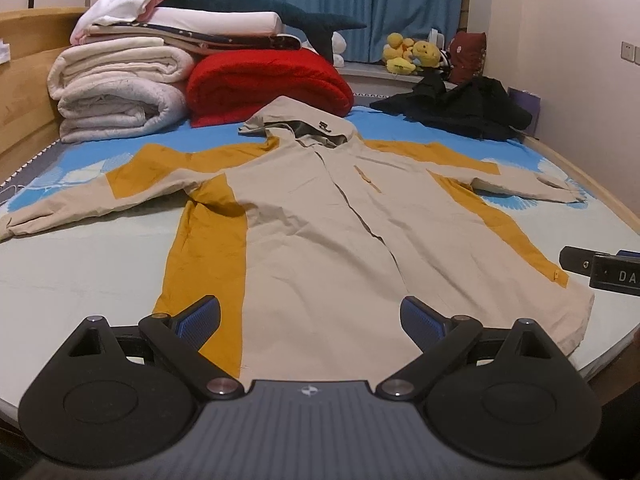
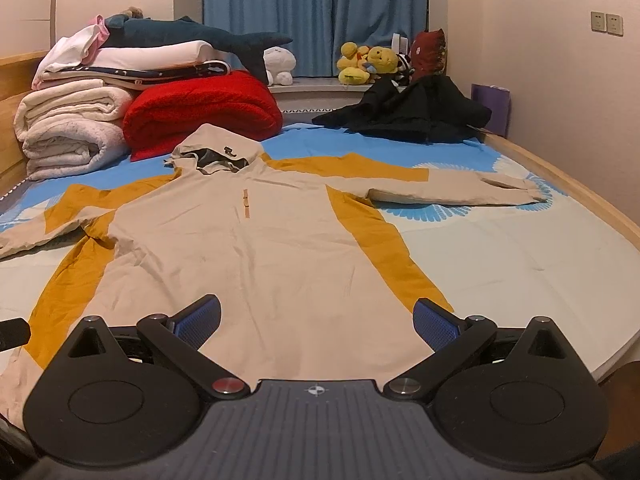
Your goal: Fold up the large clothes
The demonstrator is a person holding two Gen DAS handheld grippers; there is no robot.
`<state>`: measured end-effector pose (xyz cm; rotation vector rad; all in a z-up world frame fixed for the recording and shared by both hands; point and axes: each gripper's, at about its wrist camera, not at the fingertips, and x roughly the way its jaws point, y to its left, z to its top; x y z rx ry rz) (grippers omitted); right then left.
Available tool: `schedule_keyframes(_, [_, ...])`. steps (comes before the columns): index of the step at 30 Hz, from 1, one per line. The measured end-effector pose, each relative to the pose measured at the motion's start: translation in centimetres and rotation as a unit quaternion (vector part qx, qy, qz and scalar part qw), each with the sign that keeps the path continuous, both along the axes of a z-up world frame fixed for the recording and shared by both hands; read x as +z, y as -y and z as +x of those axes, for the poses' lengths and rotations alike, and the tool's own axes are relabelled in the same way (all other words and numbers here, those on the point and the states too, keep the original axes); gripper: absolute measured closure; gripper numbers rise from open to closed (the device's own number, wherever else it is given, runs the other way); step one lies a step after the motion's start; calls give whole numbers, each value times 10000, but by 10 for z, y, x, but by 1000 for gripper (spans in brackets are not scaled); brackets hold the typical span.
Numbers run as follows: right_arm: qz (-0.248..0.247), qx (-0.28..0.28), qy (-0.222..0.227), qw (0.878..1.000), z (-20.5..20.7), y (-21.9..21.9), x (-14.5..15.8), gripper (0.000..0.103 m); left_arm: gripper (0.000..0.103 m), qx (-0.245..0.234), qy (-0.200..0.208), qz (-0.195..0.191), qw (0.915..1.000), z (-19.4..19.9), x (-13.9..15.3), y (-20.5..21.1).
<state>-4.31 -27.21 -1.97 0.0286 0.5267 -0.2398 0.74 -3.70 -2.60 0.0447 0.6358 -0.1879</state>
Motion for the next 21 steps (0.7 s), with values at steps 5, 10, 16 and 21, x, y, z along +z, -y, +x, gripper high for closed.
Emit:
schedule_keyframes(5, [8,1,-12,10000,0,0,-1,2,5,-60,21,-64,10000,-2,2,0])
schedule_keyframes(10, [14,0,-41,10000,1,-2,-1,2,5,-122,41,-48,9999,-4,2,2])
schedule_keyframes(16, [34,-19,-62,10000,1,-2,-4,2,5,-113,59,-46,9999,-4,2,2])
schedule_keyframes(21, [39,-24,-81,10000,3,-2,-3,2,5,-93,78,-68,9999,-3,2,2])
